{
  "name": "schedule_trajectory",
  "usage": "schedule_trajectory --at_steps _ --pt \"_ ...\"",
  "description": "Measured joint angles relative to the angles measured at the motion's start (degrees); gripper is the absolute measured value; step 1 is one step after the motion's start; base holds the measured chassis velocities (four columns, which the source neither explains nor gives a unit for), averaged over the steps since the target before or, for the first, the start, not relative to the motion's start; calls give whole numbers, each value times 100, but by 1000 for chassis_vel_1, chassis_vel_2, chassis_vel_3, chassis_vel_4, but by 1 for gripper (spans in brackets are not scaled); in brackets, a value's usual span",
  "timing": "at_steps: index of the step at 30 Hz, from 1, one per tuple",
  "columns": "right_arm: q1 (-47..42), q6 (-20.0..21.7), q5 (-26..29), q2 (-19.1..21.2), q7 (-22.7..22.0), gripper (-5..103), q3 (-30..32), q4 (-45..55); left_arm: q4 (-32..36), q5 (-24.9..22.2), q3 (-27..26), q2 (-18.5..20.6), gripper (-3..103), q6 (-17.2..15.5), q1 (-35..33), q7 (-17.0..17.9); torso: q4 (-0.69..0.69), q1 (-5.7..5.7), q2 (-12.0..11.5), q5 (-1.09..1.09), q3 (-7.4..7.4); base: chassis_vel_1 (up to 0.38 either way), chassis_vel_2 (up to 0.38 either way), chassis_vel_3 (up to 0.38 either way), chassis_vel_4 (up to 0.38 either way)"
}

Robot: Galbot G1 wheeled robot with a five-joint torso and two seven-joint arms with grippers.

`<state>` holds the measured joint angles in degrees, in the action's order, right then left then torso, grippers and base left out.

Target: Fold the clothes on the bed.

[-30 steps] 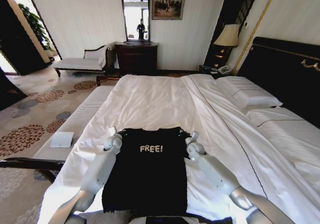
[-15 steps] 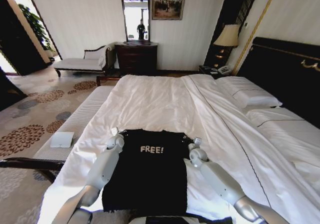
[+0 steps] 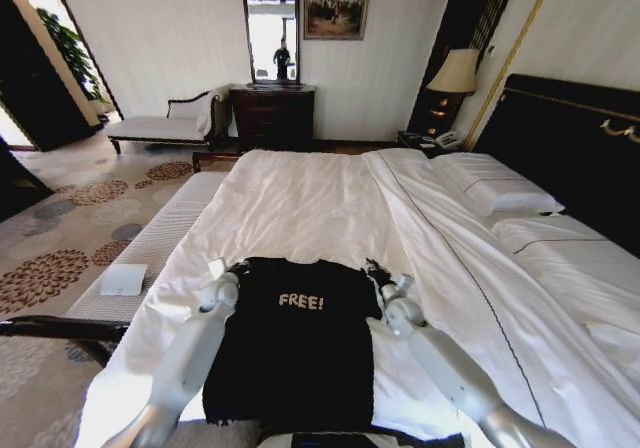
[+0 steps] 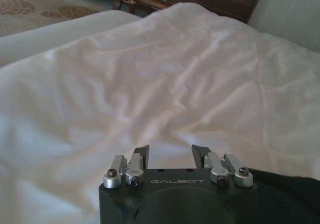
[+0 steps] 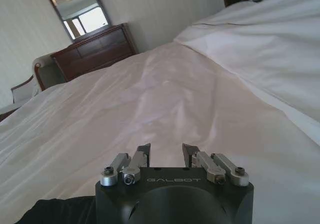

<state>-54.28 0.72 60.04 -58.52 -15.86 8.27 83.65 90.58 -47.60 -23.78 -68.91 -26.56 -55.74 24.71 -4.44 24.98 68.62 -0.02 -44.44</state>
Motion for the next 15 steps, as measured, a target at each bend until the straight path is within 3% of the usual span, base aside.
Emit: schedule_trajectory --at_steps 3,4,6,7,11,14,15 --pt "-283 306 834 42 -46 48 310 247 681 -227 -619 185 66 -76 -692 100 3 0 0 0 0 0 0 0 0" --pt "-283 306 834 42 -46 48 310 247 681 -227 -619 185 66 -76 -692 100 3 0 0 0 0 0 0 0 0" --pt "-394 502 1338 1 -46 59 469 312 1193 -251 -1033 232 77 -79 -1222 110 2 0 0 3 0 0 0 0 0" --pt "-438 578 1497 -34 -45 65 525 317 1415 -253 -1187 240 77 -82 -1479 119 3 0 0 1 0 0 0 0 0" --pt "-594 675 1748 -127 -41 75 772 360 1973 -253 -1500 244 92 -66 -2054 145 9 -1 0 4 0 0 0 0 0" --pt "-817 699 1825 -225 -50 91 1078 468 2330 -271 -1587 166 99 -53 -2338 175 -2 -1 1 0 0 0 0 0 0" --pt "-817 699 1825 -225 -50 91 1078 468 2330 -271 -1587 166 99 -53 -2338 175 -2 -1 1 0 0 0 0 0 0"
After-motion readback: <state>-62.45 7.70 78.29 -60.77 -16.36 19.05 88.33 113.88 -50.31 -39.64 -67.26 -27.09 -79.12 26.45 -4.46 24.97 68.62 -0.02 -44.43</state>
